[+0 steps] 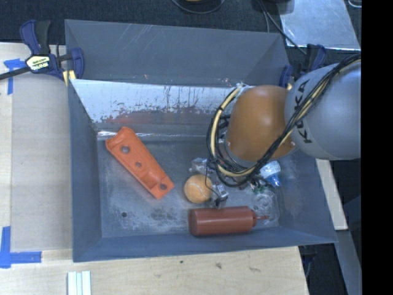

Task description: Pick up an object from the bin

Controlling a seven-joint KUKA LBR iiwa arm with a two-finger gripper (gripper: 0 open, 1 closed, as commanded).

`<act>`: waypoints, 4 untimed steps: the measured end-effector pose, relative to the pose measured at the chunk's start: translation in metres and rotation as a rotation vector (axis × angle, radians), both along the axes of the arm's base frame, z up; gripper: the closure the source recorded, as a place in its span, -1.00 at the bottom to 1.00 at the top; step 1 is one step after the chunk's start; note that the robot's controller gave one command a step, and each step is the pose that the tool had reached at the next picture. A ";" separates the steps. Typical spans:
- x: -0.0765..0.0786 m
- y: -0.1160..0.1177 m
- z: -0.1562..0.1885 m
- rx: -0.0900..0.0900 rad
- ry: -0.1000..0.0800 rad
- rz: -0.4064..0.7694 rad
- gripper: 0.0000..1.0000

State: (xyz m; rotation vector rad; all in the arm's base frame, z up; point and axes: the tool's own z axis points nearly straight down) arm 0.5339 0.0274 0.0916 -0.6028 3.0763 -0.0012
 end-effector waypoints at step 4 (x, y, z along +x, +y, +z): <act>0.003 -0.018 0.103 0.000 -0.006 0.112 1.00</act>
Offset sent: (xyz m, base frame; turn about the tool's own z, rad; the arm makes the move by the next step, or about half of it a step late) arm 0.0025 0.0028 0.0975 0.0326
